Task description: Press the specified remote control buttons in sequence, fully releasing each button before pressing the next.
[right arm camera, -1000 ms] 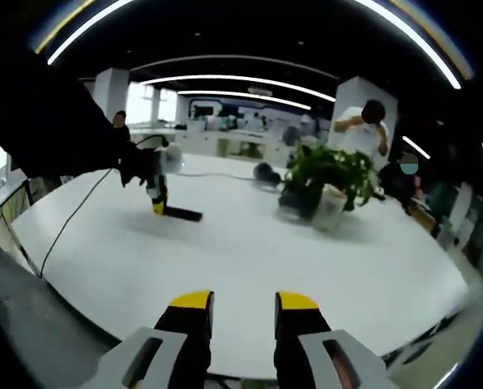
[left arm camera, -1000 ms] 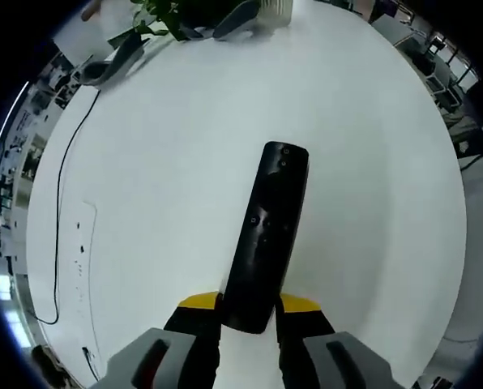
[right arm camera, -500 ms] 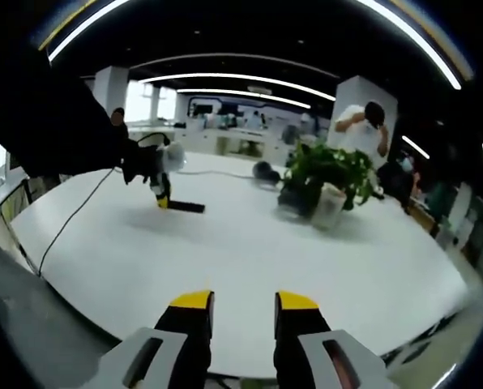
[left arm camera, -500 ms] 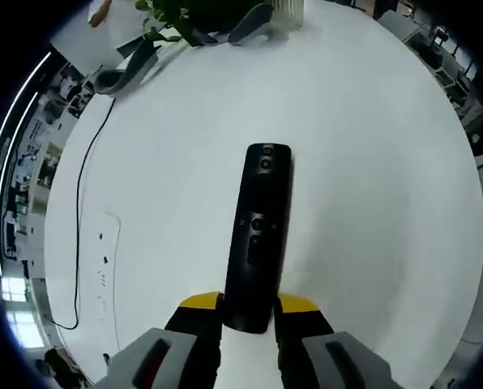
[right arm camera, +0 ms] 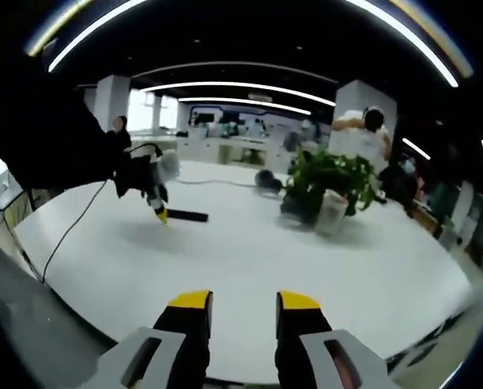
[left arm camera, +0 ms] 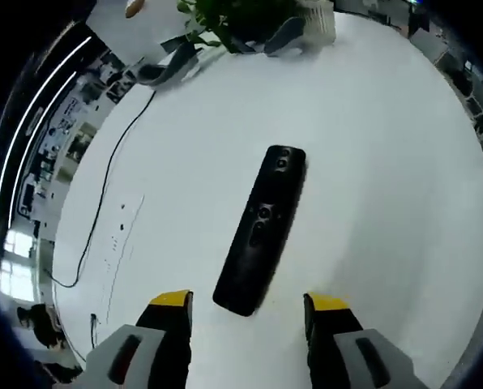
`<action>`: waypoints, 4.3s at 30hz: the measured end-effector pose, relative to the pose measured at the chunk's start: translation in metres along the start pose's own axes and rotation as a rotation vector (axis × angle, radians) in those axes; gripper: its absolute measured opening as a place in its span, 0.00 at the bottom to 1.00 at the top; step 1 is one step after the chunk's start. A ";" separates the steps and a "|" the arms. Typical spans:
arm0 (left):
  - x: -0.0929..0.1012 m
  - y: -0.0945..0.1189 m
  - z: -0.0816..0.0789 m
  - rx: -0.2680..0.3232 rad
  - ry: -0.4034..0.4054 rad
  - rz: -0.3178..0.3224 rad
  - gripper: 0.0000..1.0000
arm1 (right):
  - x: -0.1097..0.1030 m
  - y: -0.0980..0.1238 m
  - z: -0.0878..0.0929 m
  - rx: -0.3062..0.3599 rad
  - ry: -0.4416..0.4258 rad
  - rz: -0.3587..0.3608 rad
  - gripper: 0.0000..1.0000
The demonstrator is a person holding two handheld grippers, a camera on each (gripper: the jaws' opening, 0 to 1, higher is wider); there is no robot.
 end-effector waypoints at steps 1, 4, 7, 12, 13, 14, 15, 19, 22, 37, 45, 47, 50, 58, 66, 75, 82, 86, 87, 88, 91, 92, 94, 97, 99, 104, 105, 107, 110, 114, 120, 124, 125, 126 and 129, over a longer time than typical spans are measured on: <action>0.002 0.004 0.003 0.014 0.012 -0.010 0.62 | 0.000 0.000 -0.001 0.006 -0.001 -0.002 0.29; 0.017 0.016 0.015 0.070 0.076 -0.003 0.69 | -0.001 0.001 -0.003 0.024 -0.008 -0.008 0.30; 0.031 0.029 0.029 0.122 0.141 -0.014 0.74 | -0.001 0.001 -0.004 0.031 -0.011 -0.012 0.33; 0.052 0.055 0.046 0.225 0.218 -0.028 0.83 | -0.006 0.002 -0.007 0.055 -0.001 -0.035 0.35; 0.055 0.064 0.049 0.254 0.229 -0.053 0.84 | -0.007 0.002 -0.007 0.058 0.000 -0.039 0.36; 0.057 0.070 0.051 0.276 0.233 -0.071 0.85 | -0.007 0.002 -0.007 0.059 0.002 -0.040 0.37; 0.065 0.082 0.054 0.303 0.245 -0.071 0.86 | -0.007 0.002 -0.008 0.061 0.004 -0.039 0.37; 0.083 0.112 0.066 0.370 0.324 -0.086 0.93 | -0.007 0.002 -0.008 0.063 0.006 -0.036 0.41; 0.095 0.136 0.074 0.427 0.343 -0.114 0.95 | -0.009 0.002 -0.008 0.062 0.011 -0.039 0.45; 0.153 0.236 0.102 0.625 0.459 -0.222 1.00 | -0.008 0.002 -0.010 0.089 0.014 -0.031 0.73; 0.174 0.264 0.119 0.699 0.510 -0.345 1.00 | -0.008 0.005 -0.010 0.097 0.041 -0.018 0.76; 0.175 0.267 0.121 0.732 0.533 -0.379 1.00 | -0.009 0.005 -0.010 0.095 0.047 -0.018 0.76; 0.178 0.265 0.126 0.740 0.555 -0.405 1.00 | -0.008 0.006 -0.010 0.095 0.049 -0.010 0.76; 0.186 0.257 0.130 0.708 0.533 -0.428 1.00 | -0.002 0.005 -0.002 0.045 0.053 0.027 0.73; 0.193 0.248 0.135 0.645 0.531 -0.398 1.00 | 0.000 0.004 0.004 0.013 0.033 0.037 0.73; 0.201 0.242 0.133 0.626 0.553 -0.325 1.00 | 0.001 0.004 0.009 -0.017 0.048 0.055 0.72; 0.201 0.237 0.140 0.575 0.547 -0.352 0.99 | 0.004 0.002 0.010 -0.042 0.052 0.077 0.66; 0.205 0.239 0.133 0.602 0.532 -0.335 0.99 | 0.009 0.002 0.016 -0.058 0.045 0.091 0.67; 0.205 0.239 0.133 0.600 0.523 -0.341 0.99 | 0.009 0.003 0.013 -0.042 0.039 0.092 0.68; 0.204 0.239 0.134 0.595 0.519 -0.346 0.99 | 0.010 0.004 0.011 -0.027 0.035 0.094 0.68; 0.204 0.239 0.135 0.598 0.532 -0.340 1.00 | 0.011 0.003 0.013 -0.039 0.027 0.093 0.68; 0.203 0.240 0.135 0.601 0.536 -0.344 1.00 | 0.010 0.003 0.013 -0.039 0.026 0.090 0.68; 0.201 0.242 0.136 0.608 0.544 -0.359 1.00 | 0.008 0.003 0.011 -0.027 0.036 0.081 0.67; 0.197 0.245 0.140 0.613 0.568 -0.378 1.00 | 0.009 0.004 0.008 -0.009 0.014 0.075 0.67; 0.195 0.246 0.140 0.619 0.576 -0.383 1.00 | 0.008 0.004 0.008 -0.005 0.005 0.070 0.66; 0.192 0.253 0.140 0.641 0.566 -0.423 1.00 | 0.006 0.009 0.003 0.041 -0.031 0.057 0.67; 0.190 0.253 0.142 0.628 0.556 -0.437 1.00 | 0.006 0.007 0.003 0.033 -0.029 0.057 0.65; 0.189 0.253 0.142 0.624 0.560 -0.441 1.00 | 0.005 0.006 0.000 0.044 -0.027 0.041 0.63; 0.187 0.250 0.147 0.594 0.561 -0.465 1.00 | 0.003 0.006 0.002 0.040 -0.028 0.032 0.64; 0.188 0.248 0.148 0.583 0.570 -0.452 1.00 | 0.005 0.007 -0.002 0.073 -0.047 0.030 0.62; 0.190 0.246 0.146 0.577 0.565 -0.440 1.00 | 0.010 0.009 -0.003 0.089 -0.070 0.053 0.63; 0.194 0.245 0.143 0.573 0.537 -0.439 1.00 | 0.011 0.010 -0.003 0.093 -0.079 0.060 0.62; 0.194 0.245 0.143 0.570 0.532 -0.437 1.00 | 0.011 0.010 -0.002 0.093 -0.078 0.060 0.62; 0.195 0.245 0.143 0.565 0.525 -0.437 1.00 | 0.012 0.010 -0.002 0.090 -0.077 0.062 0.62; 0.196 0.246 0.142 0.564 0.514 -0.442 1.00 | 0.012 0.010 -0.001 0.084 -0.078 0.068 0.61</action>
Point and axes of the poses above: the point that each gripper's makers call its tool centre point, and the gripper's own axes: y roughly backward along the fingers, x roughly to its right, z roughly out of its underside, the point moved 1 cm from there along y, roughly backward along the fingers, and after that the axes turned 5 degrees about -y, right-handed, at the moved point
